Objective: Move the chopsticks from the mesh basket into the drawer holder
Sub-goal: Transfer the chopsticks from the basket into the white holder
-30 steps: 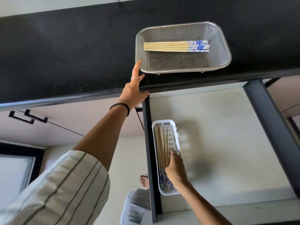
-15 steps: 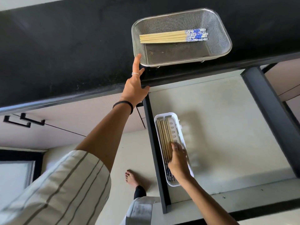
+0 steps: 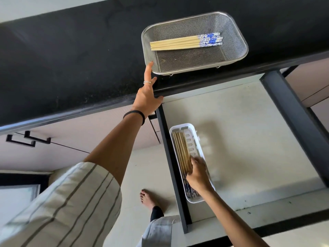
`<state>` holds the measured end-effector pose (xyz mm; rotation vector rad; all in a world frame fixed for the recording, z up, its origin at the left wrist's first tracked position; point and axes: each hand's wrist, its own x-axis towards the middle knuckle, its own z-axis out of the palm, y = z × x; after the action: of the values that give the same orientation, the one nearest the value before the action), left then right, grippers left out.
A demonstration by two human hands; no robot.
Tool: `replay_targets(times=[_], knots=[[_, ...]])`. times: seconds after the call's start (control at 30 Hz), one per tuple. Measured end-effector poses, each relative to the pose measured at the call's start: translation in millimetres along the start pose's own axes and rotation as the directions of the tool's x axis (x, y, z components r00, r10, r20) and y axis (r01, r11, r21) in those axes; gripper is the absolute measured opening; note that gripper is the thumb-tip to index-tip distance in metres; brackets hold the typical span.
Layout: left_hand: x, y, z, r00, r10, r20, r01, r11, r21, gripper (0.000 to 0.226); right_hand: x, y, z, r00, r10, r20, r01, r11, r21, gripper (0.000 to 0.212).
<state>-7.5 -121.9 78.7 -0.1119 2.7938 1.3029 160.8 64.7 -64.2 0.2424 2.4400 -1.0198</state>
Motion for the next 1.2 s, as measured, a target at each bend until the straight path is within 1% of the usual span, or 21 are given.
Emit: replay_targets(times=[0.17,0.33,0.43,0.63,0.83,0.9,1.03,1.2], knots=[[0.2,-0.5,-0.5,1.000,-0.007,0.005,0.007,1.000,-0.007,0.107,-1.4,1.9,-5.1,0.998,-0.046,0.044,0.047,0.999,-0.025,0.059],[0.5,1.6,-1.3,1.000,-0.028,0.010,0.028,0.999,-0.016,0.106,-5.3,1.1,-6.6,0.996,-0.089,-0.015,0.088,0.996,-0.024,0.062],[-0.5,3.1,-1.4,1.000,-0.027,0.008,0.027,1.000,-0.016,0.106,-3.2,0.2,-8.5,0.998,-0.062,0.013,0.062,0.998,0.012,0.068],[0.5,1.6,0.0,1.000,-0.022,0.003,0.022,0.999,-0.030,0.107,3.3,-1.8,-13.9,0.991,-0.059,0.124,0.056,0.998,0.029,0.067],[4.7,-2.6,2.2,1.000,-0.016,-0.007,0.016,1.000,-0.015,0.108,-1.1,2.0,-16.6,0.994,-0.035,0.106,0.026,0.996,0.082,0.059],[5.3,-3.4,3.0,1.000,-0.014,-0.005,0.014,1.000,-0.021,0.108,-4.9,6.3,-16.6,0.994,-0.032,0.106,0.024,0.997,0.074,0.057],[6.2,-4.7,3.1,1.000,-0.016,-0.008,0.016,0.999,-0.029,0.108,-11.6,11.4,-12.8,0.987,-0.036,0.156,0.029,0.999,0.046,0.057],[7.6,-5.5,3.6,1.000,-0.009,-0.008,0.009,1.000,-0.025,0.109,-9.5,12.6,-13.7,0.992,-0.031,0.120,0.024,0.998,0.059,0.056]])
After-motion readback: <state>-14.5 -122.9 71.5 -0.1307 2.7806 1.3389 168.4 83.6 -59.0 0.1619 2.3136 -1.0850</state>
